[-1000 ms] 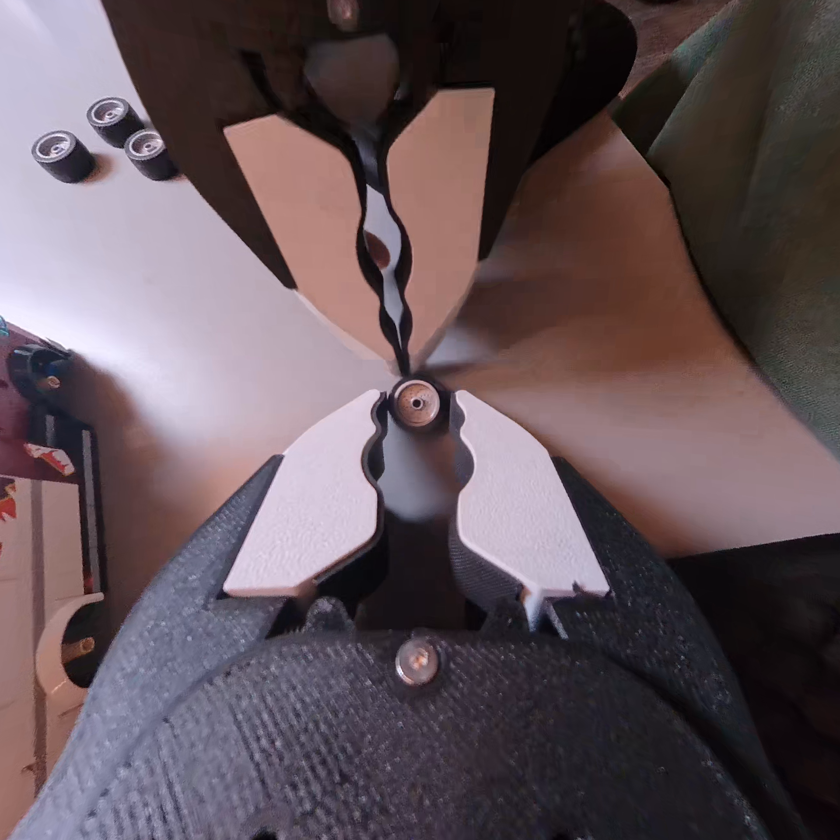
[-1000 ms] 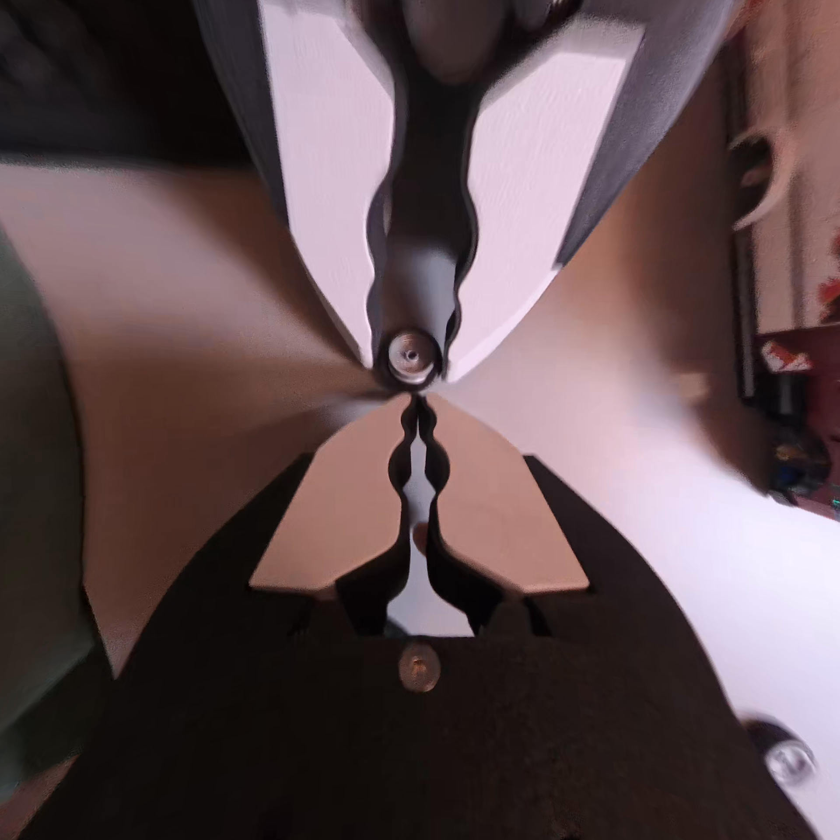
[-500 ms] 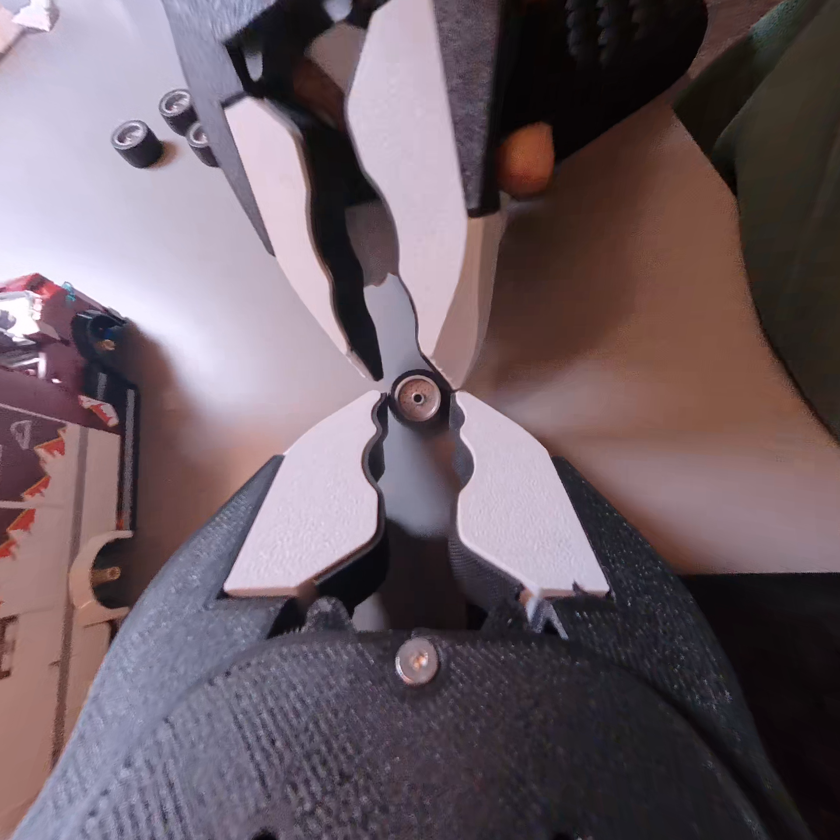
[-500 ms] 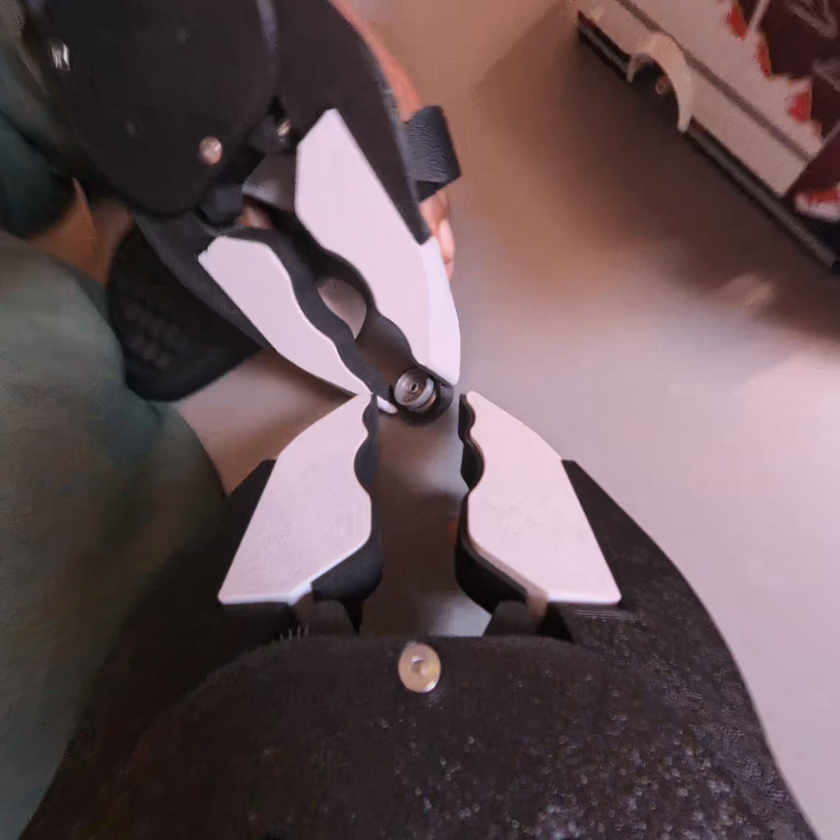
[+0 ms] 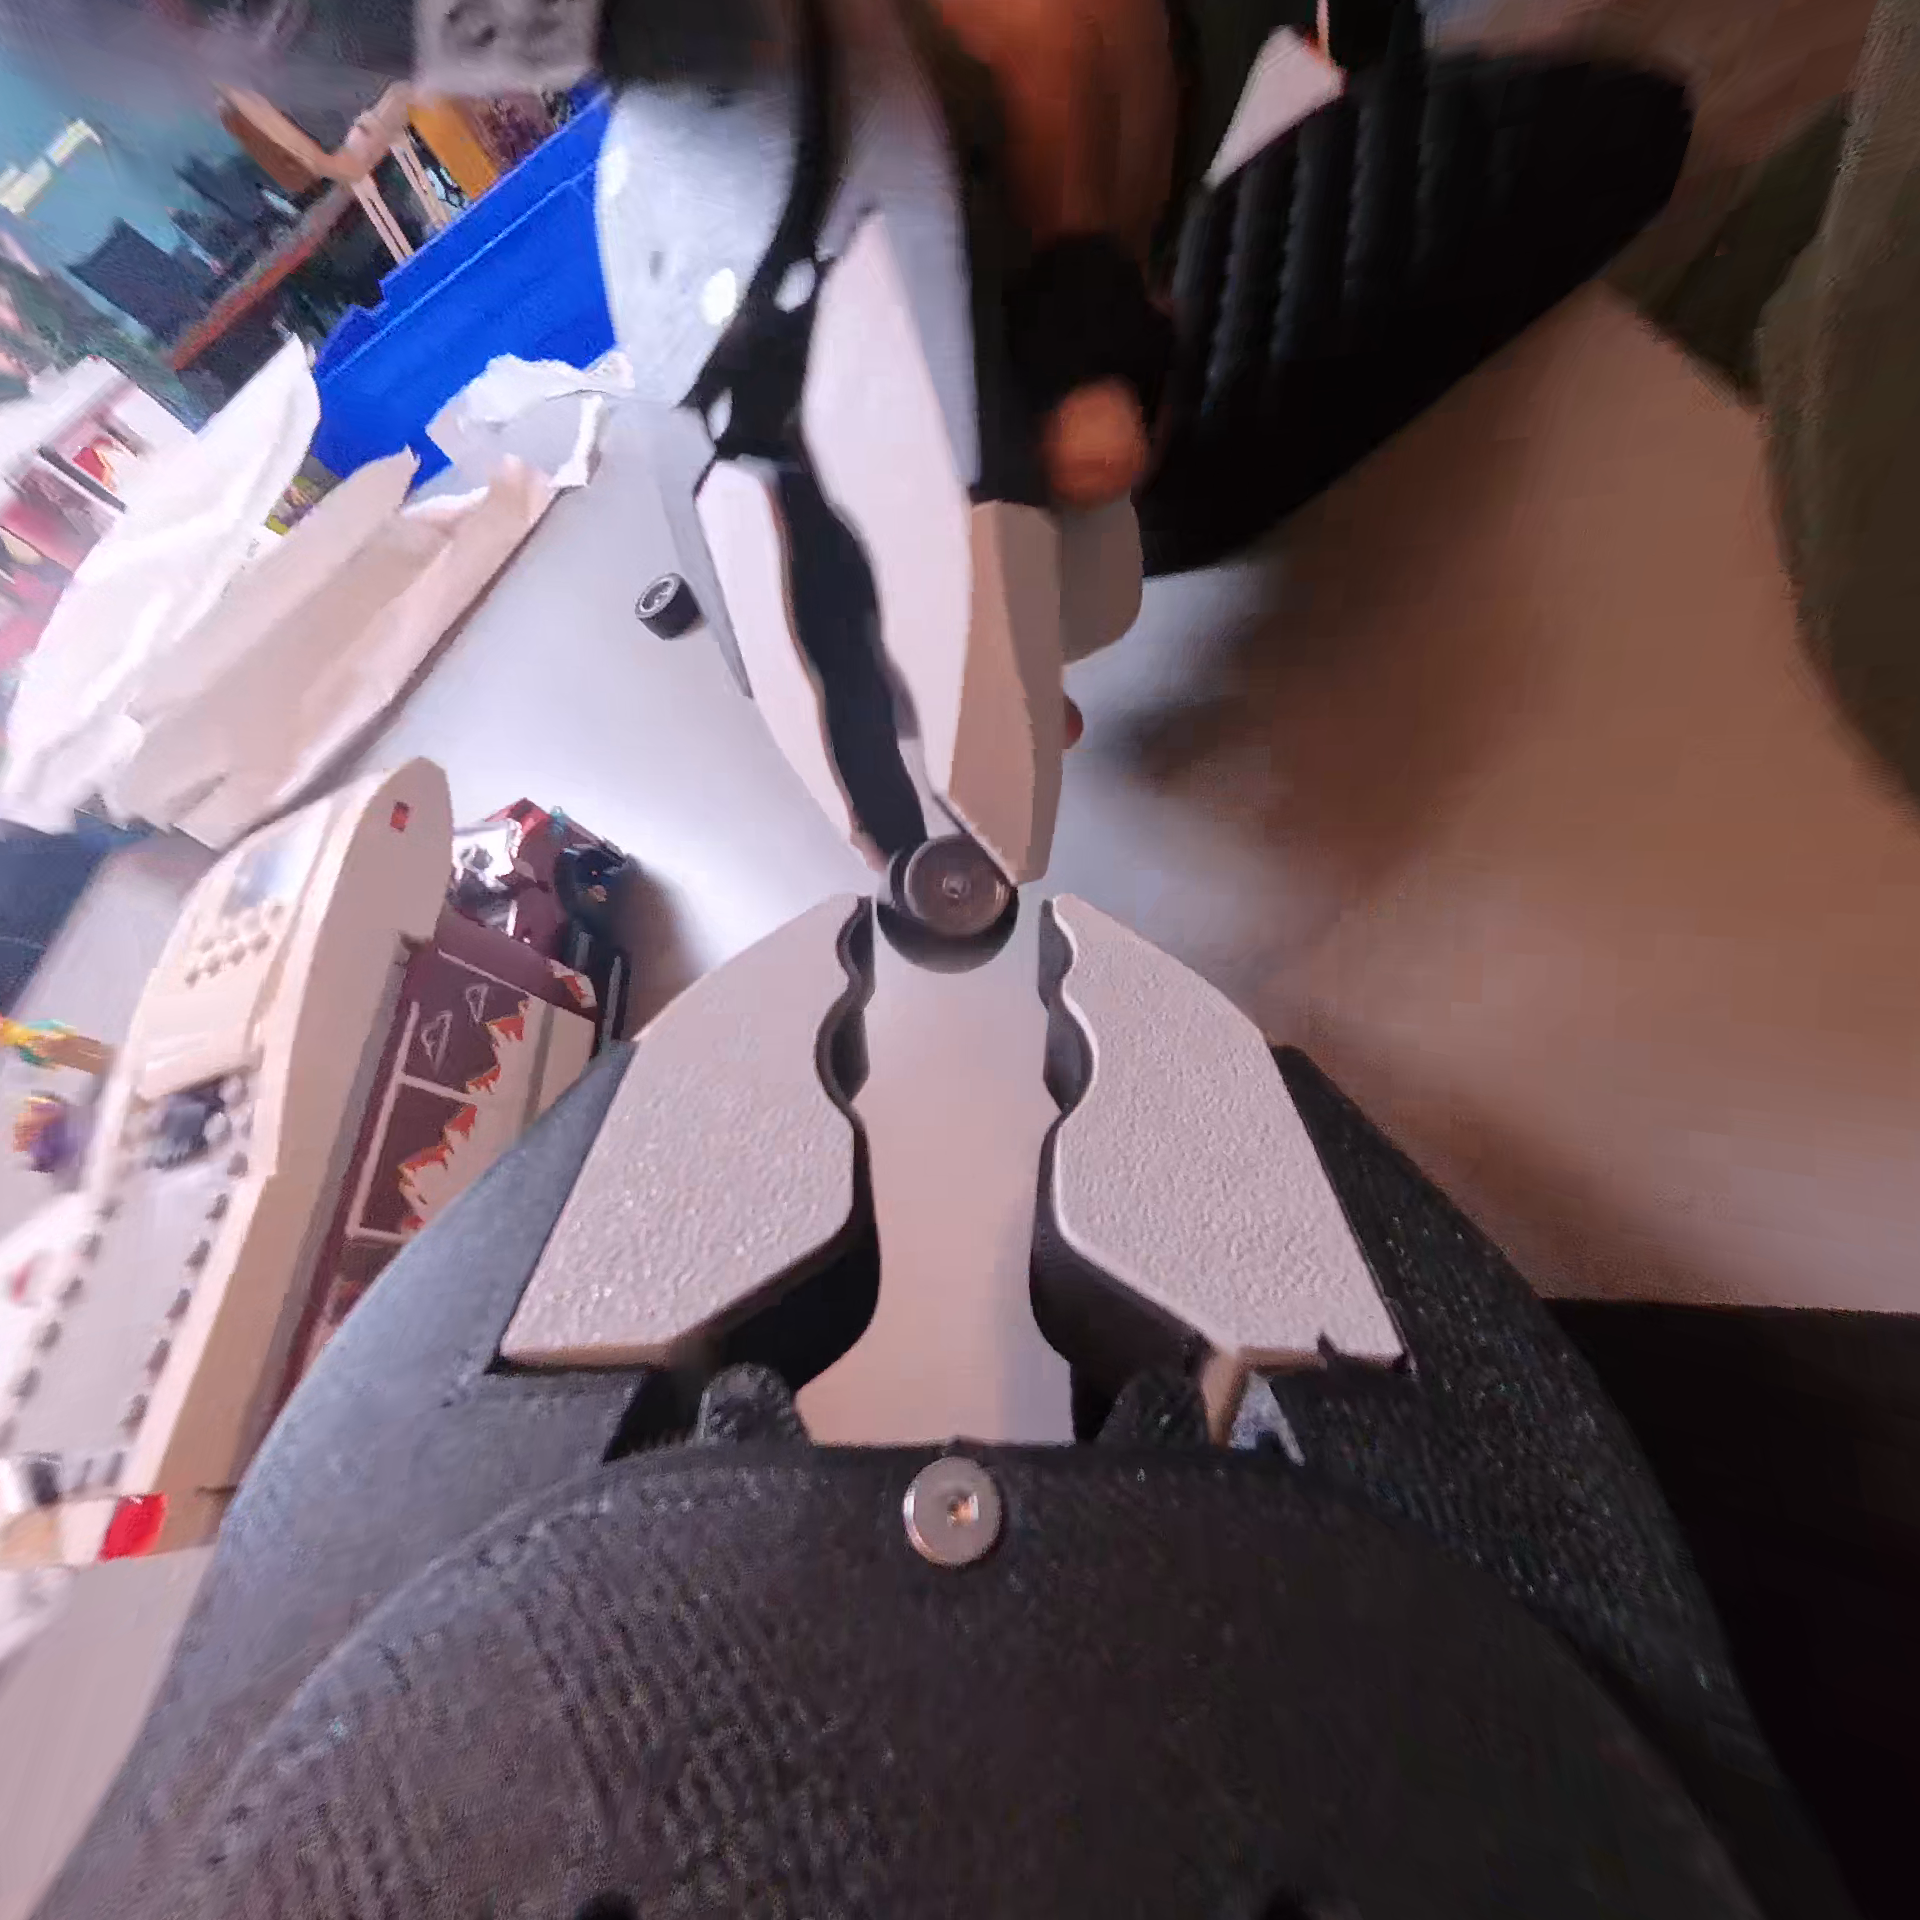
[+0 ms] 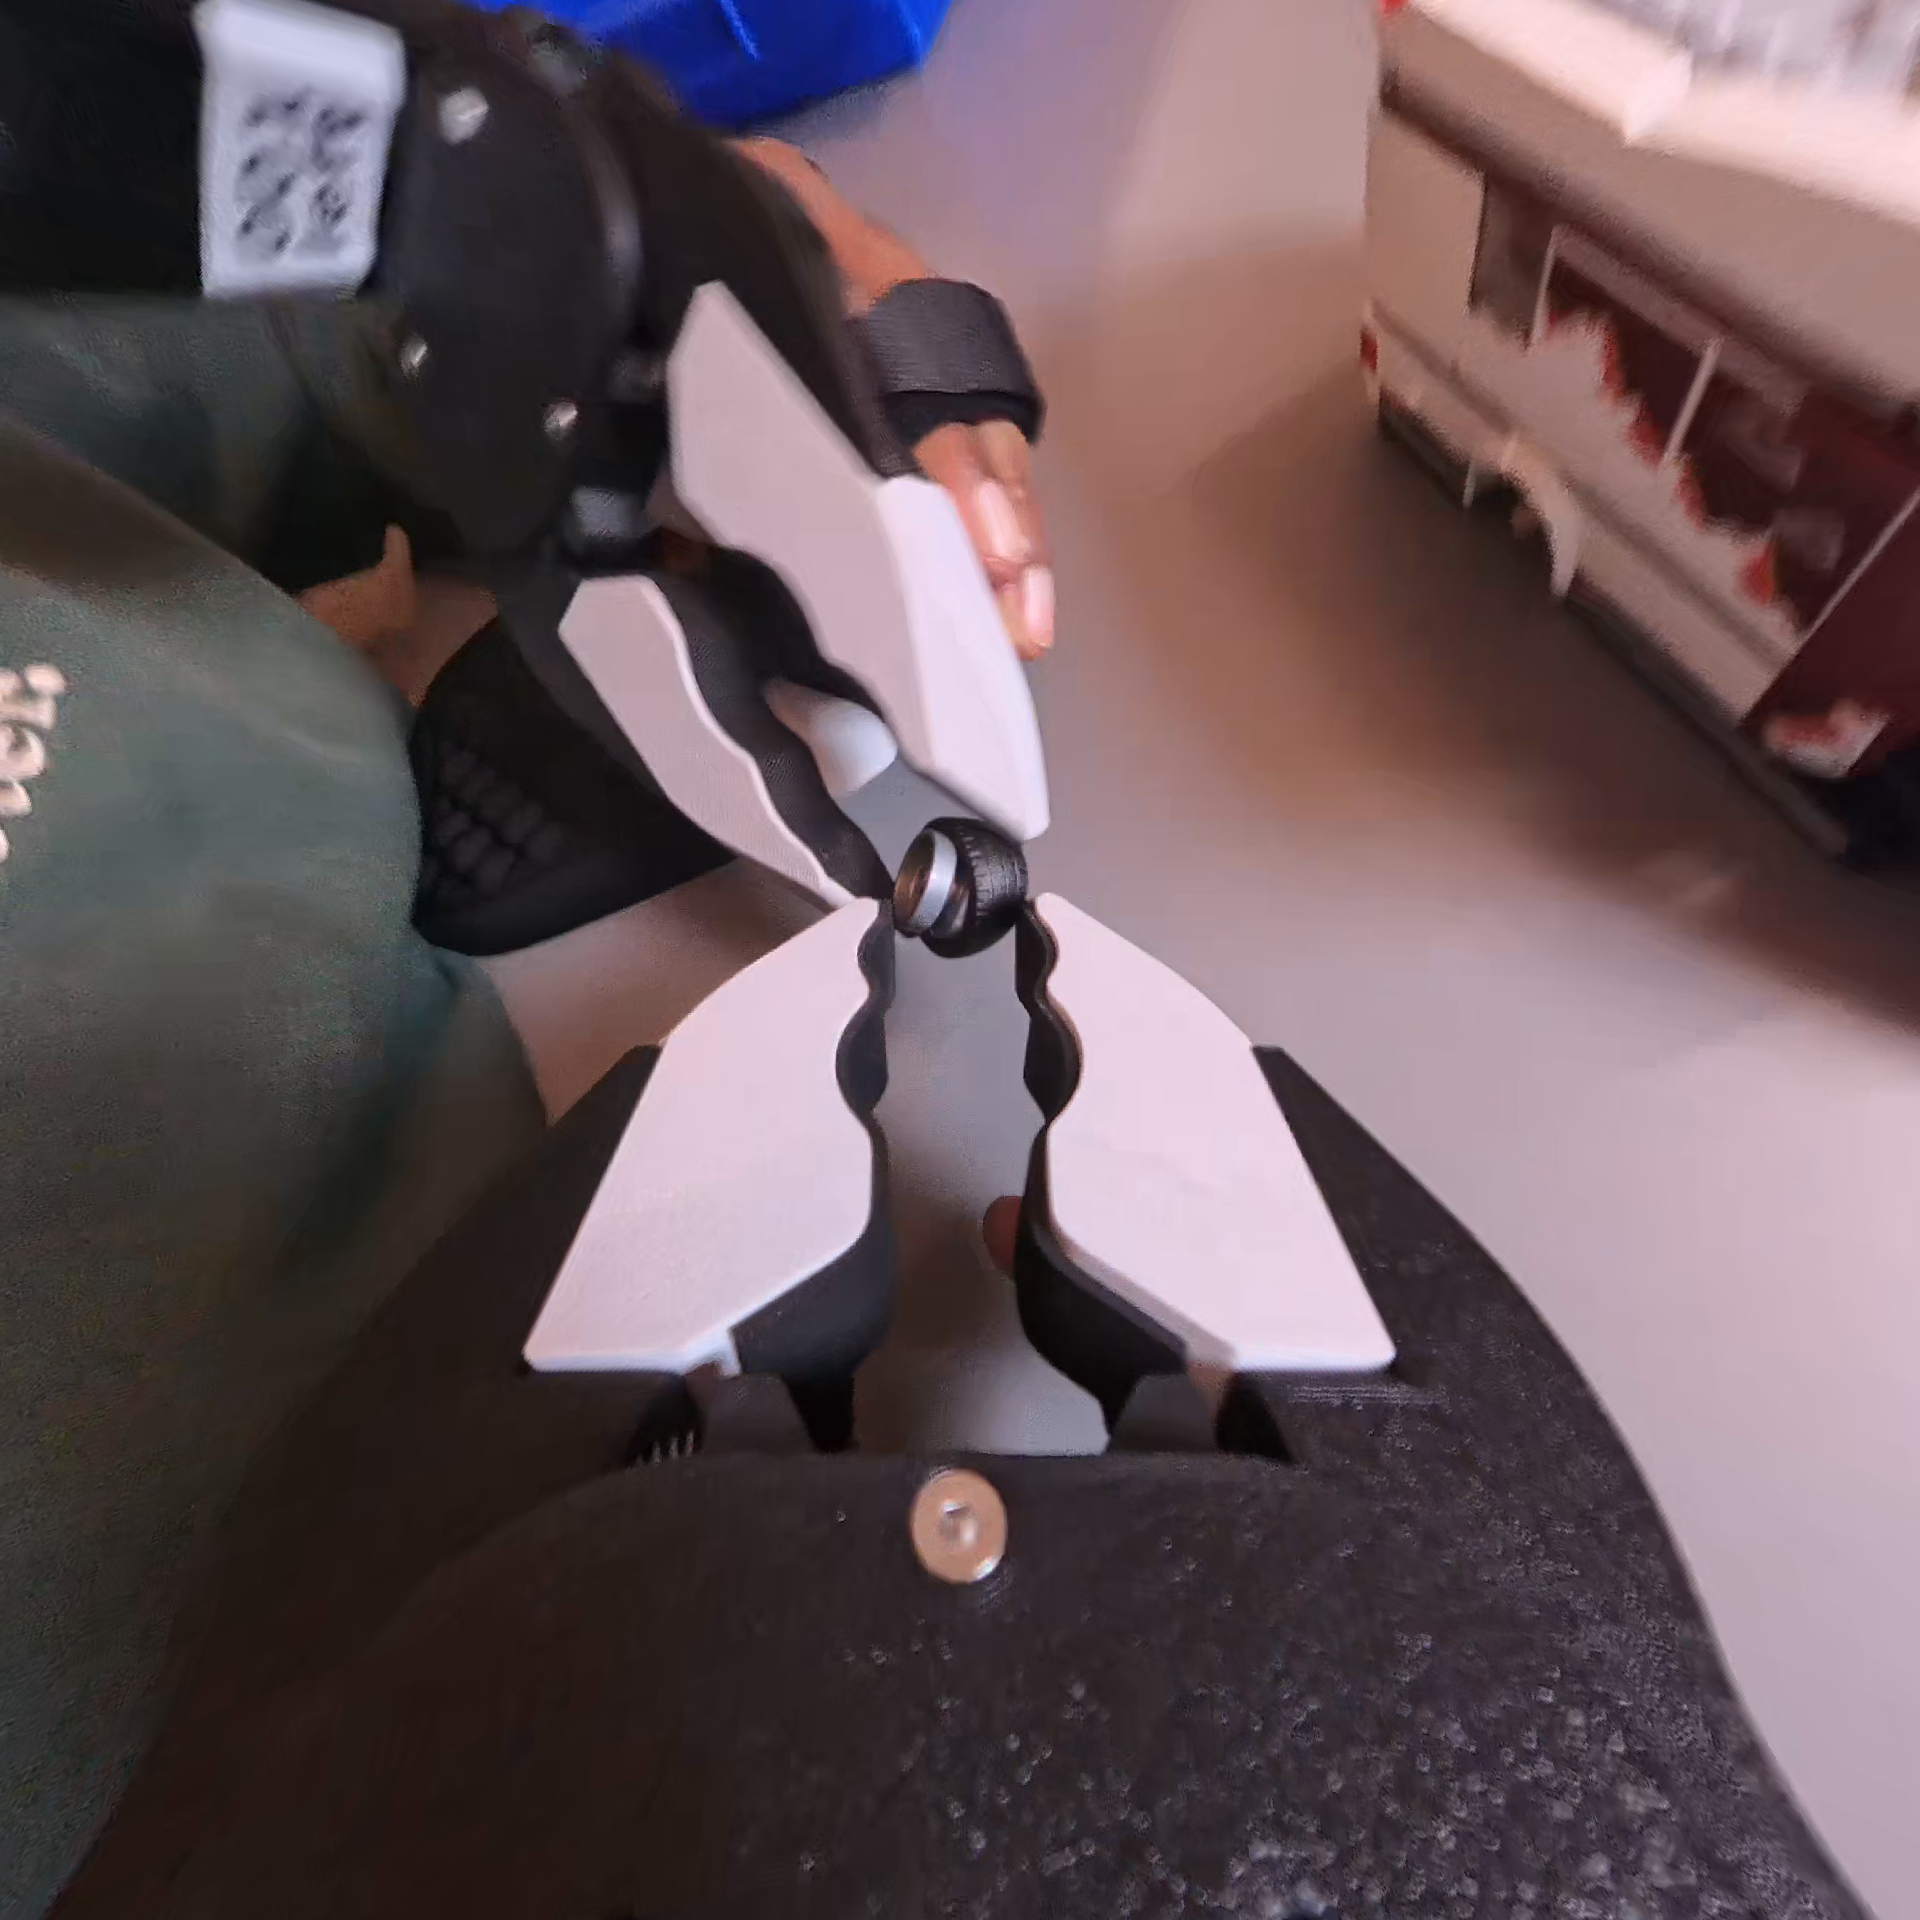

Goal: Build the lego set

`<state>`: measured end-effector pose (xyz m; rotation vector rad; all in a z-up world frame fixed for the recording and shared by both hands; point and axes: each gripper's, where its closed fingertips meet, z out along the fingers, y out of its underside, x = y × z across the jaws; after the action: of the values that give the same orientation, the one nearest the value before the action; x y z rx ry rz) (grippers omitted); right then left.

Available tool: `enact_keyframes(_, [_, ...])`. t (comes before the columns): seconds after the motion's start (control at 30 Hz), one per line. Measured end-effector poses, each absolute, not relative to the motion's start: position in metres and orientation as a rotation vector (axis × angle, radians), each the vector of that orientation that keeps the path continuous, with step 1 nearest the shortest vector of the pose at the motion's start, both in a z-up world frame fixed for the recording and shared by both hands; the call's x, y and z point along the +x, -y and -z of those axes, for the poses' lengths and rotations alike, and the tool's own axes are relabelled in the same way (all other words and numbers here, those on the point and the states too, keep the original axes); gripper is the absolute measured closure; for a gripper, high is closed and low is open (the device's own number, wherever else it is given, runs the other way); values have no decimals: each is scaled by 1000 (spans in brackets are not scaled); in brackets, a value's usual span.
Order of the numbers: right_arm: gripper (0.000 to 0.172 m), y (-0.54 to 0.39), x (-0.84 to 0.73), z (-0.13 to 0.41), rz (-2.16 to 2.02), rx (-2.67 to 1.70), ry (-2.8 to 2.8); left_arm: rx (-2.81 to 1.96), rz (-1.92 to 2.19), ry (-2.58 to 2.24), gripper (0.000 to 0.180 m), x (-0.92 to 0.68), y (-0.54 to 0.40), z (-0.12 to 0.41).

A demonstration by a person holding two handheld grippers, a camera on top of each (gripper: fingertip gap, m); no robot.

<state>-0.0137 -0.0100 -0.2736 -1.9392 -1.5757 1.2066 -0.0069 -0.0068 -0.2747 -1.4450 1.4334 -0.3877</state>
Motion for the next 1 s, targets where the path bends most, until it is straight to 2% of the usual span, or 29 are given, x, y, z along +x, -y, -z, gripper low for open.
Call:
enact_keyframes(0.07, [151, 8, -14, 265, -1054, -1759, 1646, -1520, 578, -1355, 143, -10, 7, 268])
enact_keyframes(0.17, [151, 8, -15, 256, -788, -1523, 1745, -1597, 823, -1279, 143, -9, 11, 258])
enact_keyframes(0.3, [152, 10, -16, 250, -573, -1326, 1796, -1587, 878, -1261, 164, -7, 13, 250])
enact_keyframes(0.4, [153, 14, -16, 246, -500, -1219, 1809, -1543, 852, -1276, 166, -6, 17, 248])
enact_keyframes(0.57, [154, 18, -15, 237, -497, -1145, 1777, -1418, 748, -1300, 166, -7, 19, 238])
enact_keyframes(0.73, [152, 29, -12, 230, -695, -1141, 1785, -1259, 628, -1359, 167, -3, 30, 230])
enact_keyframes(0.8, [146, 36, -10, 226, -770, -1119, 1817, -1215, 622, -1370, 167, -1, 35, 226])
enact_keyframes(1.0, [153, 47, -6, 218, -840, -1032, 1909, -1153, 630, -1396, 168, 3, 44, 223])
